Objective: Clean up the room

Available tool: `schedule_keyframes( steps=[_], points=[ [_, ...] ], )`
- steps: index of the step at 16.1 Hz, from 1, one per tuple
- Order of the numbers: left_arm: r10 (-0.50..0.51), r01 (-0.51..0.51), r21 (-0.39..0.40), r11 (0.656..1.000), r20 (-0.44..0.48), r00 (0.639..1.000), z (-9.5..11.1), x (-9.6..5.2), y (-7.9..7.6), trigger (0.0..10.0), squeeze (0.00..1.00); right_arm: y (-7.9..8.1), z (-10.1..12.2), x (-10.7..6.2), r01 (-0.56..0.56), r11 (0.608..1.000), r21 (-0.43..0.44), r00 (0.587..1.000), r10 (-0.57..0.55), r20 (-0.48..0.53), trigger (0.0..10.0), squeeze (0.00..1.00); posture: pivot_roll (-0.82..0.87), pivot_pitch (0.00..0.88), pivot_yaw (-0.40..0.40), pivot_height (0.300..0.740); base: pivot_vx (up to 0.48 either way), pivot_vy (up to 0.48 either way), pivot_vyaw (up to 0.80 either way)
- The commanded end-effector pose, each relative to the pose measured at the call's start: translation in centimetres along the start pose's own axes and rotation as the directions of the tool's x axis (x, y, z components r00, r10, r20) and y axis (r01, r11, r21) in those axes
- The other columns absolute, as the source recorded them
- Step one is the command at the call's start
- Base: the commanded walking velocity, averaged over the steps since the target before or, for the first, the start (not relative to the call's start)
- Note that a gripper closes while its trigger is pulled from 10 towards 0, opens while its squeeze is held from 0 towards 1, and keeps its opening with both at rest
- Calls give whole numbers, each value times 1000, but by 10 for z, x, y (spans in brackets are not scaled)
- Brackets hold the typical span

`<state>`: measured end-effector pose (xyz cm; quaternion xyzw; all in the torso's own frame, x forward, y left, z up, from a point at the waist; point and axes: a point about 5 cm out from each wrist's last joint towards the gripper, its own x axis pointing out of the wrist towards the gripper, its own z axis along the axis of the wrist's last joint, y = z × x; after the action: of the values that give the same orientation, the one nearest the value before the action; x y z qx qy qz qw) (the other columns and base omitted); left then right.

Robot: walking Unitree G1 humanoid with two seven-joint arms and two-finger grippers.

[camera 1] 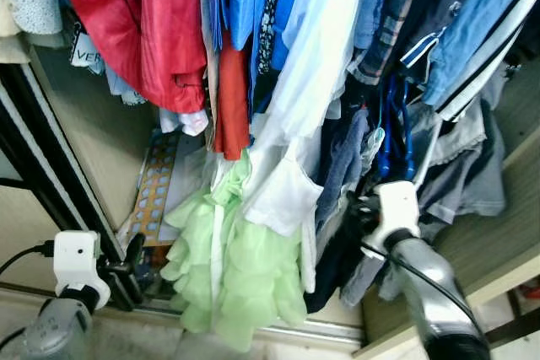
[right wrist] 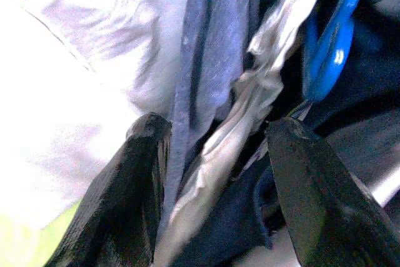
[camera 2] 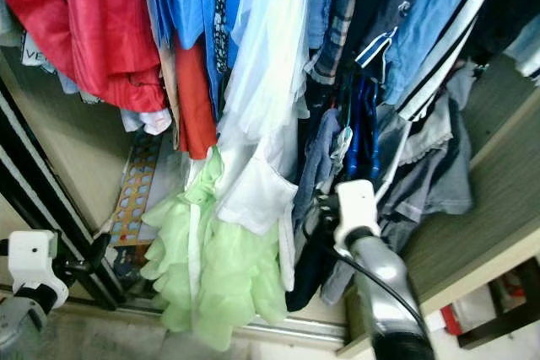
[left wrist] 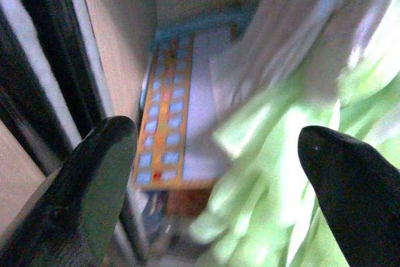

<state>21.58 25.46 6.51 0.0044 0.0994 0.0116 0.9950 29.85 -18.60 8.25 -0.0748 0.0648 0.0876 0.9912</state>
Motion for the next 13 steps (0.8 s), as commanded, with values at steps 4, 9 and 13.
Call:
schedule_keyframes(
  steps=[4, 9, 13],
  points=[
    [77, -75, -34, 997, 41, 996, 8, -25, -1, 10000, 0, -5, 19, -21, -31, 999, -26, 999, 31, 9, 10000, 0, 44, 0, -133, 740, 0, 0, 0],
    [-55, 47, 136, 990, 56, 997, 33, 4, -17, 10000, 0, 7, 33, -11, -74, 995, -73, 996, 77, 37, 10000, 0, 69, 0, -138, 740, 0, 0, 0],
    [-94, 89, 37, 995, 153, 984, 44, 2, -24, 10000, 0, 10, 52, -15, 9, 994, -107, 980, 12, 200, 10000, 0, 41, 0, -121, 740, 0, 0, 0]
  ],
)
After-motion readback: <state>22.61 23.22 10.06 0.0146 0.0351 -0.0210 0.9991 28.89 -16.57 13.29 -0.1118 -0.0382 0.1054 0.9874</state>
